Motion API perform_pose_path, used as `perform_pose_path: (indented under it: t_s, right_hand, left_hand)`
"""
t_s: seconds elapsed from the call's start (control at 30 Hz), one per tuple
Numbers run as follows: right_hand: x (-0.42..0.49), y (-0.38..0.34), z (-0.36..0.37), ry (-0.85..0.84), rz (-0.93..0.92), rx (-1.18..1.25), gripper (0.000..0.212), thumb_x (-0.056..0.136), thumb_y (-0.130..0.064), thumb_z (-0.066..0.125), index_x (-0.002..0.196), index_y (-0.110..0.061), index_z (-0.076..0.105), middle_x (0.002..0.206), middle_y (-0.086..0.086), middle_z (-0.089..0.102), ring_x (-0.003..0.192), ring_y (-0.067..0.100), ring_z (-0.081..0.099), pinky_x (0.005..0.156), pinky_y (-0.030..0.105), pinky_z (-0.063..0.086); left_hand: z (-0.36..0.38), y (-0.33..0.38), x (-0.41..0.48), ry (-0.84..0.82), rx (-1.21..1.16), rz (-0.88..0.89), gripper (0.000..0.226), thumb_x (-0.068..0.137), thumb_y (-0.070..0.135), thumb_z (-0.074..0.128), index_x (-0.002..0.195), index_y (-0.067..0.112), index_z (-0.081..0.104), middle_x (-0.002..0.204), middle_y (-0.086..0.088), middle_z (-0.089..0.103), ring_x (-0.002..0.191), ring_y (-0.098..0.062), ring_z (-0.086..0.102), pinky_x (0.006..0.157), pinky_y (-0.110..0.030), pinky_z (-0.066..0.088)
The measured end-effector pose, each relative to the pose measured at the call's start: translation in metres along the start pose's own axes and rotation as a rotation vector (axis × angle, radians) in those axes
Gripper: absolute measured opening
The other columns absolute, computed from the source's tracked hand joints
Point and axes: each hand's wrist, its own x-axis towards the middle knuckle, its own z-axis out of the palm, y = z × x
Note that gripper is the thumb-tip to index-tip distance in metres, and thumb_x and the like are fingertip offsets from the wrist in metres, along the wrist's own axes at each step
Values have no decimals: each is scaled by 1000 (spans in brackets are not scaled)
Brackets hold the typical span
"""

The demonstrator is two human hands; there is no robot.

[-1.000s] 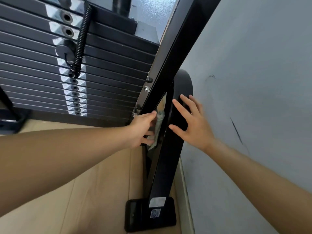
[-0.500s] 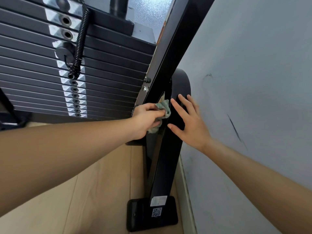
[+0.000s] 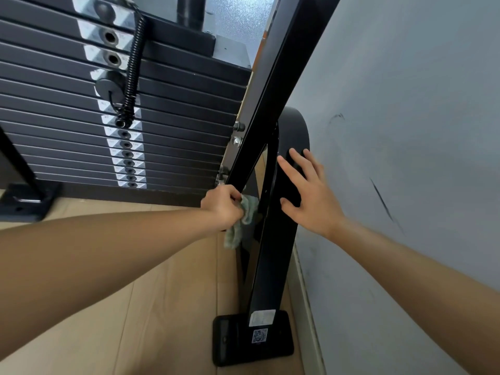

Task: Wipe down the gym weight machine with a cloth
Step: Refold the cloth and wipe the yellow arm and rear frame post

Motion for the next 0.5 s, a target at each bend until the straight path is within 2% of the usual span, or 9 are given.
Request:
perform_pose_path:
  t_s: [0.07, 0.13, 0.2, 0.3, 0.4, 0.5]
  right_hand:
    - [0, -1, 0, -4, 7, -4, 82, 88, -25, 69, 158, -27, 25, 166, -1, 16, 155, 24, -1, 111, 34, 28]
    - [0, -3, 0, -5, 16, -6, 83, 88, -25, 69, 159, -27, 24, 166, -1, 15, 155, 24, -2, 111, 36, 30]
    - [0, -3, 0, -7, 24, -5, 84, 88, -24, 69, 159, -27, 24, 167, -1, 14, 155, 25, -3, 111, 36, 29]
    - [-1, -4, 1, -10, 26, 3, 84, 88, -23, 68, 159, -26, 23, 166, 1, 14, 155, 26, -3, 112, 35, 27]
    - [0, -4, 0, -13, 25, -2, 83, 88, -23, 68, 159, -26, 24, 166, 2, 14, 155, 26, -3, 113, 33, 22]
    - [0, -4, 0, -20, 30, 0, 83, 88, -23, 67, 159, -26, 23, 166, 1, 14, 155, 26, -4, 113, 34, 22]
  left_hand:
    - [-5, -2, 1, 74, 255, -2, 27, 89, 17, 69, 116, 25, 70, 115, -5, 70, 107, -29, 67, 86, -33, 55]
    - [-5, -1, 1, 98, 276, -13, 27, 92, 23, 70, 119, 22, 71, 119, -6, 70, 111, -29, 66, 83, -32, 51]
    - [2, 2, 1, 83, 159, -40, 26, 90, 27, 73, 115, 22, 72, 115, -2, 69, 107, -26, 67, 80, -29, 50]
    - [18, 5, -1, -47, -187, -132, 17, 88, 21, 75, 105, 20, 74, 107, -1, 70, 98, -20, 68, 84, -33, 59]
    - [23, 5, 0, -258, -507, -234, 30, 95, 14, 67, 124, 20, 67, 121, -9, 67, 107, -24, 67, 81, -34, 61]
    - [13, -1, 0, -434, -593, -306, 33, 100, 22, 60, 132, 26, 60, 128, -10, 64, 113, -32, 65, 84, -39, 58]
